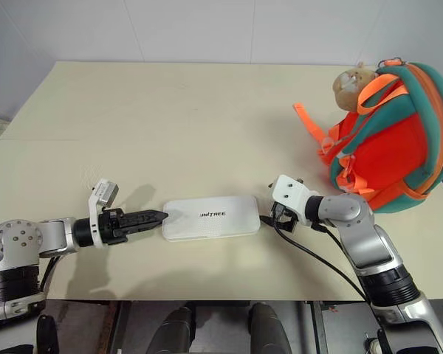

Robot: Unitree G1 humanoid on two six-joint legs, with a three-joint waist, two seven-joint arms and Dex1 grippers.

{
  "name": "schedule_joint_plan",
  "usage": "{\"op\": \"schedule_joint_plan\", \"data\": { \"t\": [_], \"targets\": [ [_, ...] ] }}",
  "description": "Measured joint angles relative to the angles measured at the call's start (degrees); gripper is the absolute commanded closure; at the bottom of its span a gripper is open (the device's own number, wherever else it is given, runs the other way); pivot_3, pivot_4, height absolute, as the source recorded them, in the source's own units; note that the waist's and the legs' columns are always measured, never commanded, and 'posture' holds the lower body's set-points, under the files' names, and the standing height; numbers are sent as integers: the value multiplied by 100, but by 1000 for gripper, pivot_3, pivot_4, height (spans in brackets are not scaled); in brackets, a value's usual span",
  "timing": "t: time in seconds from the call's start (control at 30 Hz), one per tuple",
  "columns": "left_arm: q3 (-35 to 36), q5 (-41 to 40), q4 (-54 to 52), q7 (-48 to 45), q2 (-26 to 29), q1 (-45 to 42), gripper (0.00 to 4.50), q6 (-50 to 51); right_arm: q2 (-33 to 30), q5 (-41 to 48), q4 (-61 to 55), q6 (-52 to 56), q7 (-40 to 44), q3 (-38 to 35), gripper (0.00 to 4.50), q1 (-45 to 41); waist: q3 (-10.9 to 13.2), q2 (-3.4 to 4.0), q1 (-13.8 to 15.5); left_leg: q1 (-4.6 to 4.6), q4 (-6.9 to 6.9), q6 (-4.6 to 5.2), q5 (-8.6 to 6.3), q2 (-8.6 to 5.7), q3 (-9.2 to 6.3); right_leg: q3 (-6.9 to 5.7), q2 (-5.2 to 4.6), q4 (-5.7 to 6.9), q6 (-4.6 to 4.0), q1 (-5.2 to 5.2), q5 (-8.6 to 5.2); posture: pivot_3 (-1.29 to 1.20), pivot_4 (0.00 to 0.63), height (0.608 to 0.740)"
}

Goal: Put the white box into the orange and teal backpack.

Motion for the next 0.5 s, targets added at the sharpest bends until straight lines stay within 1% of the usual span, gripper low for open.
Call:
{"op": "schedule_joint_plan", "data": {
  "t": [0.13,0.23,0.4,0.5],
  "targets": [
    [-78,-1,168,-138,212,7,48,-48,34,5,2,-100,65,58,0,-8,0,0,-3,-1,-1,1,0,0,0,0,0,-1,0,-1,0,0,150,740],
    [-67,-1,229,-138,198,24,48,-23,49,7,16,-103,83,59,0,-22,0,0,12,-3,-1,1,-1,0,0,0,0,-2,0,-1,0,0,150,740],
    [18,-123,378,-66,-292,-29,48,137,185,24,35,-131,110,146,0,-154,0,0,34,-5,-1,1,0,0,0,-1,-1,-3,1,-1,0,0,150,740],
    [-22,-160,375,-47,-433,-37,48,157,204,25,38,-189,122,204,0,-176,0,0,35,-5,-2,0,0,0,0,-1,-1,-3,2,-2,1,0,150,740]
  ]
}}
